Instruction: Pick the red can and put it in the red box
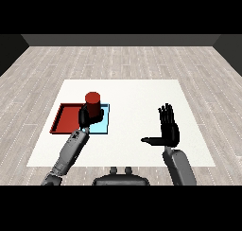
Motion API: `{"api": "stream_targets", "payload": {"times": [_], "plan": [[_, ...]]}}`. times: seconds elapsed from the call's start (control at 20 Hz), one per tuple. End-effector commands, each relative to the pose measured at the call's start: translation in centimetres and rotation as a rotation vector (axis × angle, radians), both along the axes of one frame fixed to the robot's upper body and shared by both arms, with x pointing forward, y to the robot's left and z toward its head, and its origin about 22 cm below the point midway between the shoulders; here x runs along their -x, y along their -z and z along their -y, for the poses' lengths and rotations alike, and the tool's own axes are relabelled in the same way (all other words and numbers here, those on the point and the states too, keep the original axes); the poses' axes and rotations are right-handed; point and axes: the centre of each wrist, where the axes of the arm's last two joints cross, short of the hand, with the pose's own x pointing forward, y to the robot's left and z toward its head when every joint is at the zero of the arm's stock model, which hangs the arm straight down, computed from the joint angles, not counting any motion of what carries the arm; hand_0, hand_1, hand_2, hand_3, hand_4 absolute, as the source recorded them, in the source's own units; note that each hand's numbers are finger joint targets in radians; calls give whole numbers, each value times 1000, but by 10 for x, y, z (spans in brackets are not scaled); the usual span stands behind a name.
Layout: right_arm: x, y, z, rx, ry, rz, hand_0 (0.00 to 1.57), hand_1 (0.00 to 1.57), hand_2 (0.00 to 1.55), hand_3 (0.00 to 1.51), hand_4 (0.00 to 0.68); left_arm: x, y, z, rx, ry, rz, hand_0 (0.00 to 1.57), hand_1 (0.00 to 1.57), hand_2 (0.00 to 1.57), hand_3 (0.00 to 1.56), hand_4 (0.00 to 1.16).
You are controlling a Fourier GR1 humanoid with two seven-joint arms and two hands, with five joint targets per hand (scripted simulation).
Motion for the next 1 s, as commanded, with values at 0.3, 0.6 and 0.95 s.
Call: {"api": "stream_targets", "payload": {"times": [0.3,0.6,0.95], "plan": [[22,38,29,-19,47,-81,0,0,0,0,0,-14,0,-119,-289,-235,-177,1571,1571,1536,1468,1122],[-2,37,40,13,79,-112,0,0,0,0,0,-30,16,-181,-351,-337,-448,1571,1571,1556,1485,1050],[-21,45,34,7,97,-93,0,0,0,0,0,-11,64,-220,-534,-462,-792,940,940,849,673,891]]}}
